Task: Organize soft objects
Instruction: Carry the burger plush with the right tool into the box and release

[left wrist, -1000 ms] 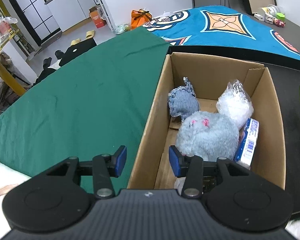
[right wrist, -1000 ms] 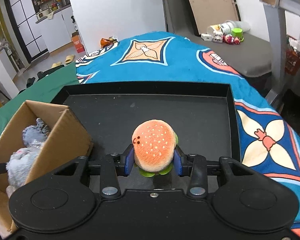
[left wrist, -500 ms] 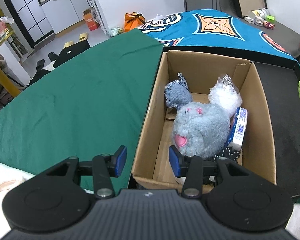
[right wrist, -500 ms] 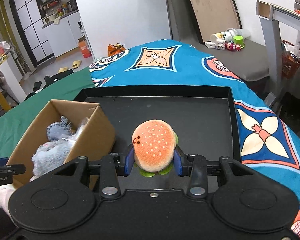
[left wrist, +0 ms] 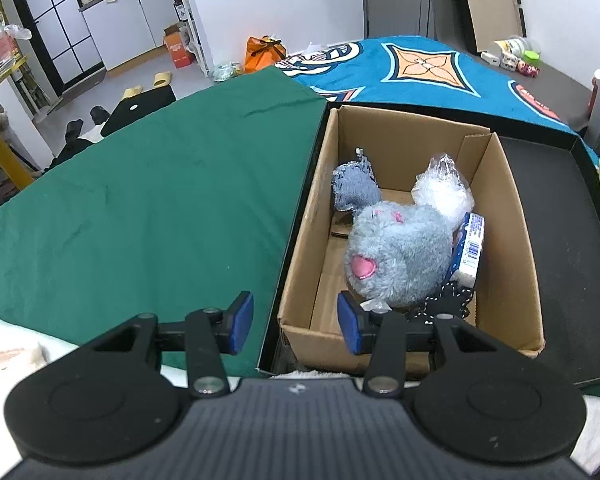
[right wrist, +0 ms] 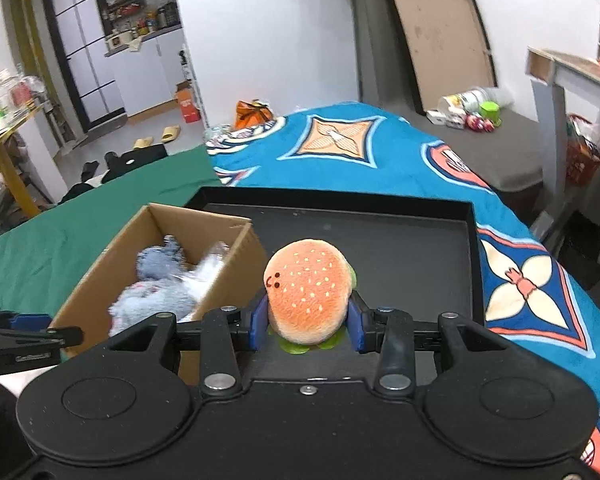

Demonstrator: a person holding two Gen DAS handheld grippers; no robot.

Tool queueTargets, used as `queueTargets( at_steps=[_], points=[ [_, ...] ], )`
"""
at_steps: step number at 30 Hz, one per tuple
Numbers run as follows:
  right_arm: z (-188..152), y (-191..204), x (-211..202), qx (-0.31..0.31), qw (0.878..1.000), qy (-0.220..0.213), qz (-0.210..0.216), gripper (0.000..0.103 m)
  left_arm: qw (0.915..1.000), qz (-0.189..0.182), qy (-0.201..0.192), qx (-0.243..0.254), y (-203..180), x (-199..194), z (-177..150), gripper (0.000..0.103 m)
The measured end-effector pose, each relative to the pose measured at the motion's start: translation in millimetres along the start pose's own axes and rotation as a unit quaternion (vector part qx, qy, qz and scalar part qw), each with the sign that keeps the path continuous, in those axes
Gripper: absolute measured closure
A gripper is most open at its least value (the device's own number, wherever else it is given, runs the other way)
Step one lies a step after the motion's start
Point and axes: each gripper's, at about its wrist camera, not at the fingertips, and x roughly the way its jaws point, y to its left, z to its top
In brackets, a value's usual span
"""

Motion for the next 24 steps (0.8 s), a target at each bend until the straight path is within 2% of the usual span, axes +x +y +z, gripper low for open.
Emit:
queueTargets(
  at_steps=[5,10,15,24],
  points=[
    [5.0,18.1,-8.1,-0.02,1.0,-0.006,0.014,0.064,0.9998,-0.01,-0.007,-0.014,8.6,-1.6,-2.9,0.059],
    [10.1,38.9,-10.1,-0.04,0.999,-0.006,0.031,0.064,0.9992,-0.024,-0.011,-0.03,14.8,0.0,-4.1,0.065],
    [12.8,58.9,-4.4,-0.056,0.997,0.002,0.048,0.064,0.9982,-0.037,-0.016,-0.044,20.1,0.1,-4.7,0.083],
    [10.3,96.4,5.3,-0.089,0.994,0.017,0.067,0.064,0.9959,-0.058,-0.016,-0.068,28.8,6.2,-4.7,0.094]
  ],
)
